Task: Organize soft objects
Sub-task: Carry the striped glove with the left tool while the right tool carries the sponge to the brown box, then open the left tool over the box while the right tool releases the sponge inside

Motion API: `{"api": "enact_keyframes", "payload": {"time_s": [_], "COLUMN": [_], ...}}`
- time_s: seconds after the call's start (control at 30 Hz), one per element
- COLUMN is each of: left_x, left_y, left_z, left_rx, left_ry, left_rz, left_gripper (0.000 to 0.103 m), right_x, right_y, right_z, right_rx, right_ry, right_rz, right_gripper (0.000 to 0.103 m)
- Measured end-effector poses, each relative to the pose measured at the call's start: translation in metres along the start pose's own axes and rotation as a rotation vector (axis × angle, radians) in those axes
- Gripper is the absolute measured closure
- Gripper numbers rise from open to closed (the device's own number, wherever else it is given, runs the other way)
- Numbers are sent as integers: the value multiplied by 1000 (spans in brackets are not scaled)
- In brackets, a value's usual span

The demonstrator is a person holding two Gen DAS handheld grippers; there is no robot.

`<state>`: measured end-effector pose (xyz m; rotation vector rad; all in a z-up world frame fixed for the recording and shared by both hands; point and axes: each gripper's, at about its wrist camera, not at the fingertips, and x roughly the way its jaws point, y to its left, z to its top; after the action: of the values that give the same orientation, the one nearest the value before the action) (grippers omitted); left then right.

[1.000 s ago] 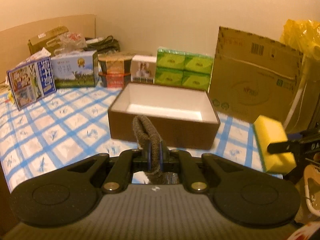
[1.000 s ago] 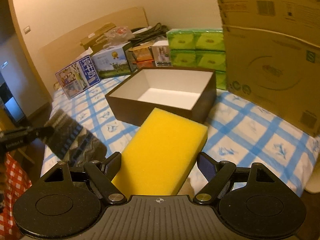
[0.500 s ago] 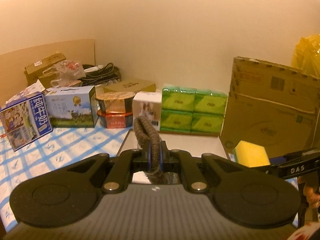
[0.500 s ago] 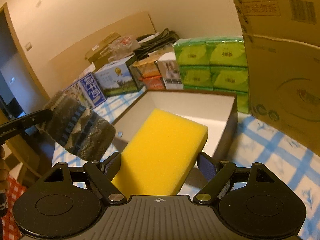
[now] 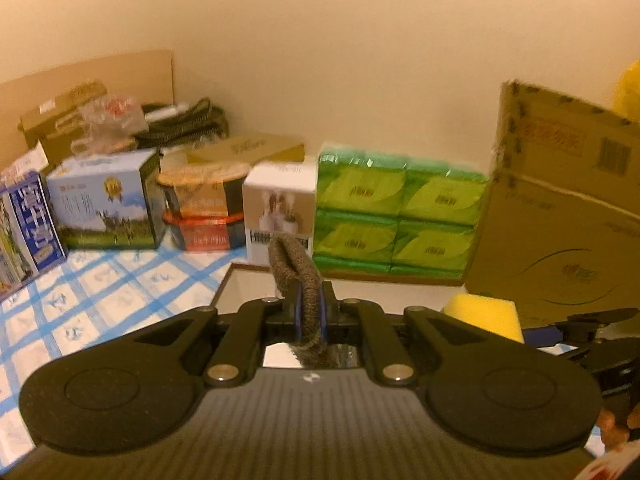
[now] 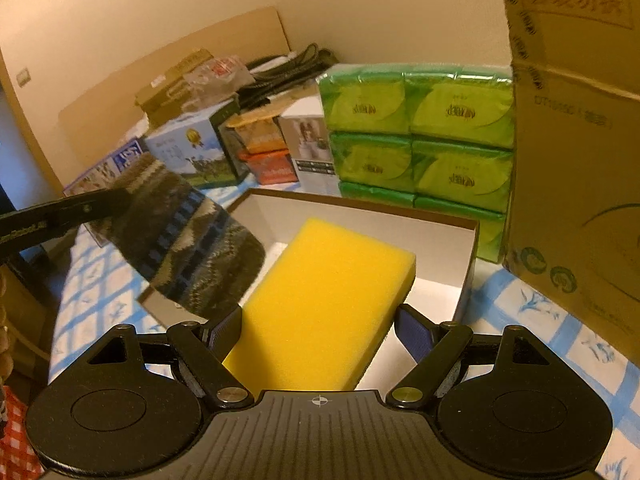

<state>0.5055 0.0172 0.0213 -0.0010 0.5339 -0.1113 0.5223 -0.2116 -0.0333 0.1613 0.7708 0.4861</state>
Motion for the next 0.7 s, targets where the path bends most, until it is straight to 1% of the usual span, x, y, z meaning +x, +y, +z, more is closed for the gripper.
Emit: {"api": "enact_keyframes", "payload": {"time_s": [0.03, 0.07, 0.1, 0.13, 0.3, 0.43, 0.5, 0.63, 0.7], "left_x": [8, 15, 22, 29, 35, 31, 26, 12, 3], "left_y": [2, 3, 4, 5, 15, 25, 30, 39, 41], "left_z": [-1, -2, -4, -6, -21, -32, -35, -40, -42], "left_rx": [-1, -3, 1, 13, 41, 33, 29, 18, 15], "left_ry": [15, 27, 45, 64, 112, 145, 152, 159, 165], "left_rz": [0, 15, 30, 43, 66, 80, 87, 98, 98], "left_gripper": [89, 83, 73, 69, 68, 68, 65, 62, 58], "right_x": [5, 8, 12, 15, 24, 27, 27, 20, 14], "right_y": [0, 0, -1, -1, 0, 1, 1, 3, 5], "right_z": [1, 1, 2, 2, 2, 2, 4, 10, 10], "right_rx": [-2, -5, -6, -5, -3, 5, 14, 20, 17], "right_ry": [2, 4, 8, 10, 13, -1, -21, -64, -75], "right_rz": [-10, -15, -16, -19, -25, -29, -37, -51, -57], "right_gripper": [21, 21, 21, 21, 20, 16, 15, 10, 9]}}
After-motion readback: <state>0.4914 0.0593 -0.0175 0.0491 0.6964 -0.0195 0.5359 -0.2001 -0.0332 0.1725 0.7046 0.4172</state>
